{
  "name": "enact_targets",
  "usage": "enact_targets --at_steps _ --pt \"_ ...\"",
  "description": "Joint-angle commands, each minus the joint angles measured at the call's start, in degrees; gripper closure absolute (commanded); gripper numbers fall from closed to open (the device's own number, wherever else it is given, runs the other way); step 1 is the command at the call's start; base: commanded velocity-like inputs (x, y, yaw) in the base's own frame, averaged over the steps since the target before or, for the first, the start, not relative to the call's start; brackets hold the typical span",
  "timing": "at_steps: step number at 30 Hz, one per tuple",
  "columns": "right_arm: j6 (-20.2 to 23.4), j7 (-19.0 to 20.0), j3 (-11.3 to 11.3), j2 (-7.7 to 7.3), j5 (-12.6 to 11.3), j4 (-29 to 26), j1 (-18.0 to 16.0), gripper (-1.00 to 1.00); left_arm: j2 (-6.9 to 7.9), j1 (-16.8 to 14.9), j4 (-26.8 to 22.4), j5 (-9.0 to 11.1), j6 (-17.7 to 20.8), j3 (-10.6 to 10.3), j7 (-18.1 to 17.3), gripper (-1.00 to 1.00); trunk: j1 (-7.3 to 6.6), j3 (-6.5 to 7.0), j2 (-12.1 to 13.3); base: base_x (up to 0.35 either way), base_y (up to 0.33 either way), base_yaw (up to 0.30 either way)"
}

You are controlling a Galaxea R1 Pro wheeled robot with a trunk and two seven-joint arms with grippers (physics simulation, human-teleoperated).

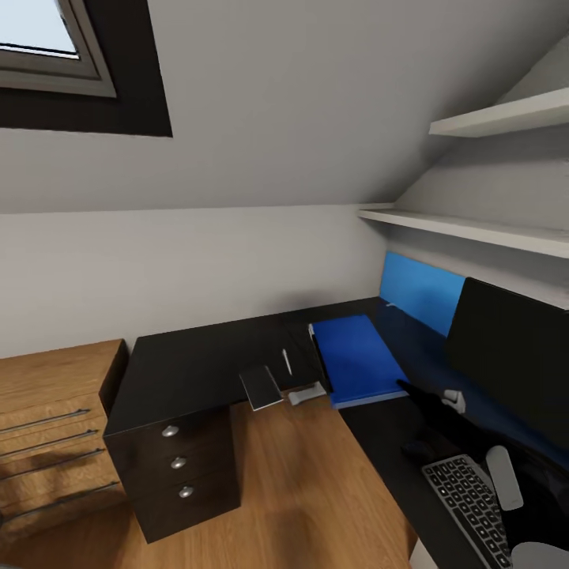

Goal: In the bedroom, organize the workspace by keeping the computer under the desk, ensuring the monitor is on the desk, placing the keyboard on the desk next to the monitor, placing the mouse on the desk next to the keyboard, moving the folder from the swivel chair onto the desk next to the mouse, stacking the notebook on top of the folder with the pen on top of the notebook, and positioning the swivel chair next to the desk.

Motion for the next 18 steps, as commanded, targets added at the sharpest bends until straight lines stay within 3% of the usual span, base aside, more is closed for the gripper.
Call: enact_targets --at_steps 1,6,8,13,18 --pt "0.3 0.1 -0.1 0.07 -0.2 0.0 -0.1 1.00 -0.01 0.0 0.0 -0.6 -0.1 0.1 0.6 -1.00 0.00 -0.08 -0.1 0.000 -0.197 -0.002" --pt "0.2 -0.9 -0.1 0.28 -0.2 0.6 -0.1 1.00 -0.01 0.0 0.0 -0.6 -0.1 0.1 0.6 -1.00 0.00 -0.08 -0.1 0.000 -0.075 -0.001" --pt "0.1 -3.2 -0.1 0.30 -0.2 0.9 -0.1 1.00 -0.01 0.0 0.0 -0.6 -0.1 0.1 0.6 -1.00 0.00 -0.08 -0.1 0.000 -0.020 0.000" --pt "-0.6 -13.4 -0.2 0.32 -0.6 1.4 -0.1 1.00 -0.01 0.0 0.0 -0.6 -0.1 0.1 0.6 -1.00 0.00 -0.08 -0.1 0.000 -0.006 0.000" --pt "-3.1 -16.8 -0.2 0.32 -0.7 1.4 -0.1 1.00 -0.01 0.0 0.0 -0.6 -0.1 0.1 0.6 -1.00 0.00 -0.08 -0.1 0.000 -0.001 0.000"
